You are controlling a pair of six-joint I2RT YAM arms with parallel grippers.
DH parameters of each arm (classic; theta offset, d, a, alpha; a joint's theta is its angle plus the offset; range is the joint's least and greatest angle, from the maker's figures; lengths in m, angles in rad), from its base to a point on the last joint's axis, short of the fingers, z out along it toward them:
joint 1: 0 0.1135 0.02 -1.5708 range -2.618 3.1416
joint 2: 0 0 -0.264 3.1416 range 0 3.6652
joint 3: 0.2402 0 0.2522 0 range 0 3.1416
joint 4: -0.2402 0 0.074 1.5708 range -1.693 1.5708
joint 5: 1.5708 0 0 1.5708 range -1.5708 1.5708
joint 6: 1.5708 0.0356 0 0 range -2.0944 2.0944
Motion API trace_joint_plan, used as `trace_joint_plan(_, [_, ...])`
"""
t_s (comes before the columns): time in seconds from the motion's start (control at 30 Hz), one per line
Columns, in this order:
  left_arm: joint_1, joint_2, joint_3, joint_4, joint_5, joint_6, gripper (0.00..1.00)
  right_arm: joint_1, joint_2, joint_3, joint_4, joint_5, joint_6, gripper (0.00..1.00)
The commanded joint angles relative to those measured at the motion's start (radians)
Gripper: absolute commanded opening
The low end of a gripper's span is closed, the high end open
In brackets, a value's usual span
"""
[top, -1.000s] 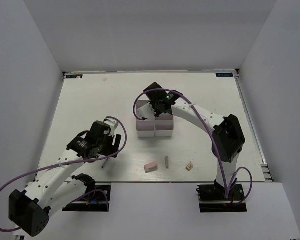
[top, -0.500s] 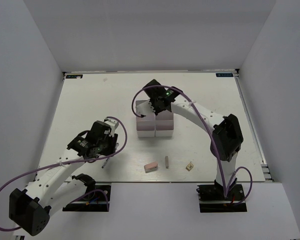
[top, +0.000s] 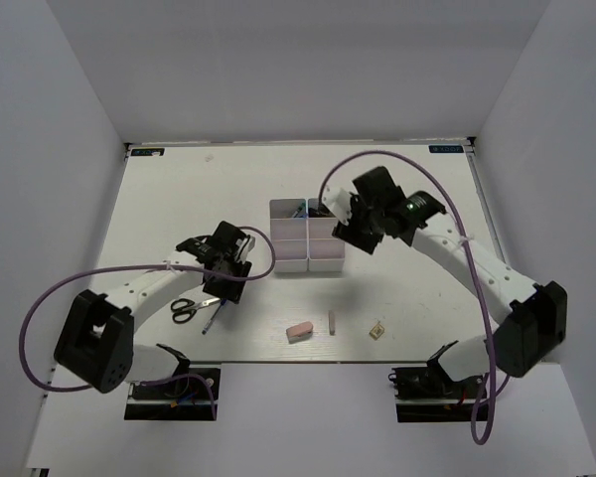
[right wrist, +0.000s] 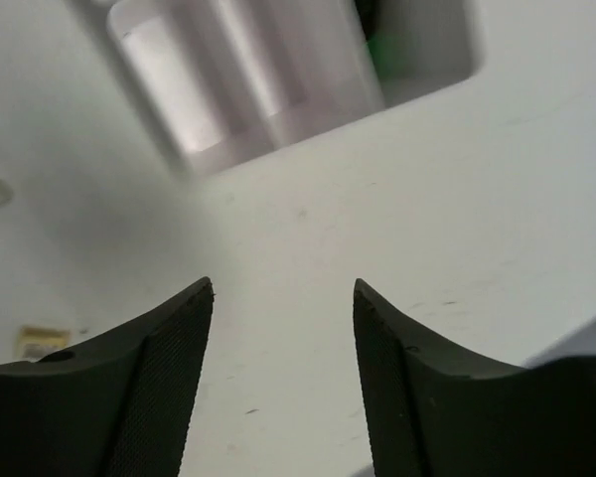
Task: Sort the stationery into containers
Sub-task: Pick up the pen from the center of the board.
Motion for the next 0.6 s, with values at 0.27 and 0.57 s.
trace_joint_plan(0.27, [0.048,0.237,0.164,0.052,-0.020,0.033,0.57,-0.082,-0.278,-0.438,0.169,-0.307,0.228,0.58])
trace_joint_plan(0.57, [0.071,0.281,0.149,0.064,-0.024,0.032,0.49,-0.132,-0.399,-0.529,0.212,-0.343,0.271,0.58])
